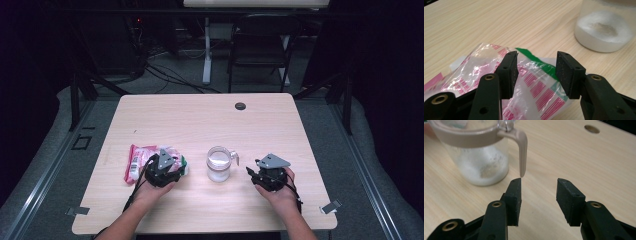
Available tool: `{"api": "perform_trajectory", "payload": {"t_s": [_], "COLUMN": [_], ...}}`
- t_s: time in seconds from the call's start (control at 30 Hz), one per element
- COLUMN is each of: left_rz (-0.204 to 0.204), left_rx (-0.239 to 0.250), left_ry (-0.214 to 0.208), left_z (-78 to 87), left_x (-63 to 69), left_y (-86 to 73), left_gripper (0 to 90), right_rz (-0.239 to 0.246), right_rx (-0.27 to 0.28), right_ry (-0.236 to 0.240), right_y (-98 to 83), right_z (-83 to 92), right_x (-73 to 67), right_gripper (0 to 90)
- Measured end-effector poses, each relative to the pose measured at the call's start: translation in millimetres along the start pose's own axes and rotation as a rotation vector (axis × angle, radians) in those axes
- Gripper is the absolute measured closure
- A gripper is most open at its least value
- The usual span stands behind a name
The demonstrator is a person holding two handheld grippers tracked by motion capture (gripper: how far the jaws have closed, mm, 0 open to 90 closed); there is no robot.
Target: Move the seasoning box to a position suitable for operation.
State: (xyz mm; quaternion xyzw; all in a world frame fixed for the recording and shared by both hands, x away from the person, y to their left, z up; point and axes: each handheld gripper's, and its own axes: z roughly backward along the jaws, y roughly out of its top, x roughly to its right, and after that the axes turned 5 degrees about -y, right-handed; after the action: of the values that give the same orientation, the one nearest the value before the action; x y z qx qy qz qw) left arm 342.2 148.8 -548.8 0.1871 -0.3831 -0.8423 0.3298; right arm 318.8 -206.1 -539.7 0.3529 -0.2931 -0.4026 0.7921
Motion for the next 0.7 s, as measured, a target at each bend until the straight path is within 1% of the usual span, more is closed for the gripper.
{"api": "perform_trajectory", "payload": {"t_s": [0.03, 0.1, 0.13, 0.17, 0.23, 0.27, 0.3, 0.33, 0.37, 0.4, 0.47, 0.5, 0.53, 0.57, 0.6, 0.63, 0.67, 0.7], "left_rz": [-0.003, 0.015, 0.029, 0.029, 0.061, 0.091, 0.091, 0.109, 0.125, 0.156, 0.181, 0.192, 0.191, 0.191, 0.185, 0.179, 0.174, 0.174], "left_rx": [-0.002, 0.006, 0.014, 0.014, 0.03, 0.046, 0.046, 0.047, 0.056, 0.072, 0.071, 0.076, 0.072, 0.072, 0.088, 0.089, 0.097, 0.097], "left_ry": [-0.003, 0.004, -0.002, -0.002, -0.001, 0.001, 0.001, -0.01, -0.011, -0.031, -0.062, -0.078, -0.087, -0.087, -0.089, -0.088, -0.085, -0.085], "left_z": [0.8, 1.6, 2.5, 2.5, 4.3, 6.2, 6.2, 7.4, 8.6, 12.3, 16.2, 17.8, 20.2, 20.2, 23.8, 25.8, 27.0, 27.0], "left_x": [0.2, -0.7, -2.7, -2.7, -7.5, -12.3, -12.3, -14.7, -16.6, -20.6, -24.3, -25.3, -26.0, -26.0, -25.3, -24.8, -24.1, -24.1], "left_y": [0.1, 0.0, 0.3, 0.3, 0.5, -0.9, -0.9, -1.7, -2.9, -4.8, -6.6, -7.6, -8.2, -8.2, -9.5, -9.8, -10.3, -10.3], "left_gripper": [52.6, 51.4, 51.5, 52.0, 52.2, 52.7, 53.4, 53.5, 53.5, 54.8, 55.9, 57.2, 57.6, 58.2, 58.4, 58.6, 58.6, 58.6], "right_rz": [-0.004, -0.027, -0.04, -0.04, -0.076, -0.094, -0.094, -0.102, -0.102, -0.109, -0.111, -0.122, -0.132, -0.141, -0.144, -0.148, -0.152, -0.156], "right_rx": [-0.007, -0.002, 0.0, 0.0, -0.005, -0.014, -0.014, -0.024, -0.024, -0.034, -0.037, -0.039, -0.036, -0.04, -0.045, -0.054, -0.051, -0.052], "right_ry": [0.006, 0.007, 0.001, 0.001, -0.004, -0.006, -0.006, -0.002, -0.002, 0.016, 0.016, 0.021, 0.024, 0.034, 0.04, 0.038, 0.051, 0.047], "right_y": [-1.6, -4.0, -4.8, -4.8, -5.5, -5.7, -5.7, -5.7, -5.7, -5.5, -4.8, -4.5, -4.4, -4.5, -4.6, -4.3, -4.2, -3.8], "right_z": [0.4, 2.4, 2.9, 2.9, 2.3, -0.1, -0.1, -4.1, -4.1, -8.0, -11.1, -12.4, -14.2, -15.8, -17.5, -18.8, -20.7, -22.1], "right_x": [1.0, 3.8, 6.0, 6.0, 9.7, 12.0, 12.0, 12.5, 12.5, 12.8, 13.0, 13.0, 13.4, 13.8, 14.2, 14.2, 14.3, 14.5], "right_gripper": [55.3, 54.3, 53.0, 53.0, 51.8, 51.9, 51.9, 54.1, 54.1, 55.7, 56.6, 56.9, 57.2, 57.9, 58.3, 58.5, 58.7, 58.7]}}
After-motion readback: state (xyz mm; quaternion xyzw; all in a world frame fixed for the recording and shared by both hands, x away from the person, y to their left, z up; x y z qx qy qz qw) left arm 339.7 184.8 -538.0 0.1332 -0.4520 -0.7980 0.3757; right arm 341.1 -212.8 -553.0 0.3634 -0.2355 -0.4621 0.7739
